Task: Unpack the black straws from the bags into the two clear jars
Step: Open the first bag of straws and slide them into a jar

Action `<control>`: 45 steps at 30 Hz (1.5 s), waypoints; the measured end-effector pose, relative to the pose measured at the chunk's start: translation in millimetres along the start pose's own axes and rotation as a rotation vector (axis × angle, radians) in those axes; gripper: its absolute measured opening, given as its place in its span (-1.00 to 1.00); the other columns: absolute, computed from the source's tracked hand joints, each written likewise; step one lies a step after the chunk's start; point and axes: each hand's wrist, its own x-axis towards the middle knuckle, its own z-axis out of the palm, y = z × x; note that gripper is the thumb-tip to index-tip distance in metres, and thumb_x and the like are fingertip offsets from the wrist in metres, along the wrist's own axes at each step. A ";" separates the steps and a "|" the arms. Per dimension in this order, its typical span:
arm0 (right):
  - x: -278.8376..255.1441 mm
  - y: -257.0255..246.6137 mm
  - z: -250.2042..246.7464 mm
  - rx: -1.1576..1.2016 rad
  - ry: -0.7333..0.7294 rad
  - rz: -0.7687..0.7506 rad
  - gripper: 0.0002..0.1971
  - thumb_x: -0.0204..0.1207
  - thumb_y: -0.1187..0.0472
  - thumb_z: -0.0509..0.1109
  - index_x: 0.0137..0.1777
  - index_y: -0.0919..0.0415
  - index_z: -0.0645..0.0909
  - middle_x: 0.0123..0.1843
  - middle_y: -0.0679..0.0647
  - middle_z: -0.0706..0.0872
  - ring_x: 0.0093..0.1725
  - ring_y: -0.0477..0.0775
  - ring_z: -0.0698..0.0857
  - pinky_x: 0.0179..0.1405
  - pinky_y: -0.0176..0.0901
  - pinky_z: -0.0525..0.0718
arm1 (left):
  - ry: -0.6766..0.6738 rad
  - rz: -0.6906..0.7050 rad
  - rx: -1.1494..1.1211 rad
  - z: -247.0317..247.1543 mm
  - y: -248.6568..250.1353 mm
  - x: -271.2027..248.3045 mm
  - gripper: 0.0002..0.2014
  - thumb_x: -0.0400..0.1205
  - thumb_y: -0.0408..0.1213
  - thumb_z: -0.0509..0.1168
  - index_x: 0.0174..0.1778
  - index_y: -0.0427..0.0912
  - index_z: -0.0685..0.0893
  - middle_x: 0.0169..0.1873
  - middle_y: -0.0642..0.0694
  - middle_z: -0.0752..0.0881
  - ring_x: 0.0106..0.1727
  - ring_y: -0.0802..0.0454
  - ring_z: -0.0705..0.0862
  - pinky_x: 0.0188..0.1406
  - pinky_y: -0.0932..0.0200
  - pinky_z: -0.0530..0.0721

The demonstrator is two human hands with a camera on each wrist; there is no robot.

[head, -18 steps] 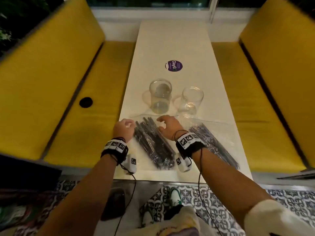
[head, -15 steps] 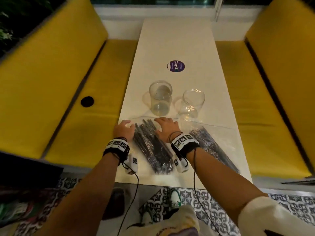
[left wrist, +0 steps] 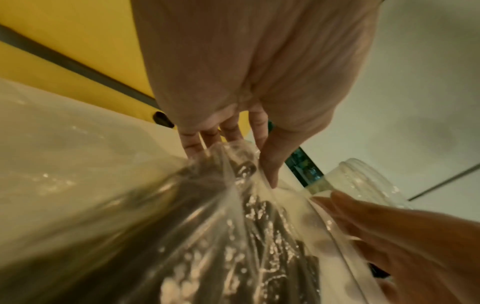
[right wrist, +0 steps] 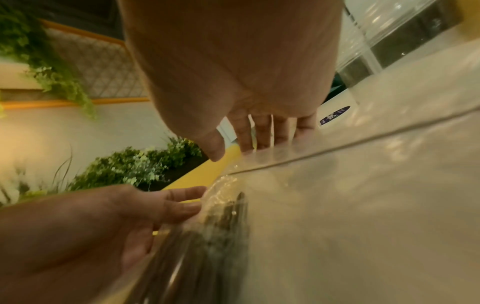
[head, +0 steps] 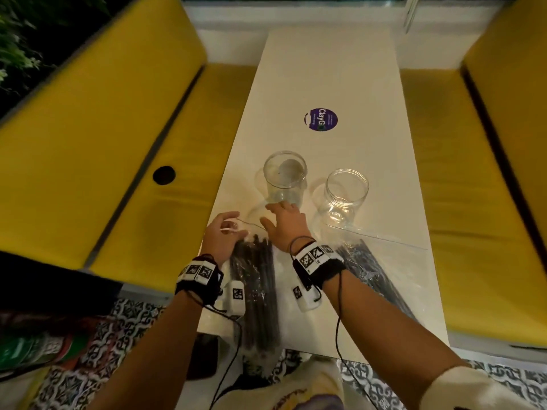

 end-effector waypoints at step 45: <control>-30.0 -17.5 -53.1 0.237 0.119 0.007 -0.68 0.66 -0.16 0.42 0.06 0.11 0.69 -0.10 -0.01 0.79 -0.12 -0.01 0.73 -0.08 -0.16 0.68 | 0.061 0.497 -0.016 -4.1 67.2 -39.6 -0.79 0.69 -0.48 0.41 -0.27 -0.37 0.60 -0.35 -0.18 0.83 -0.38 0.21 0.86 -0.37 0.10 0.81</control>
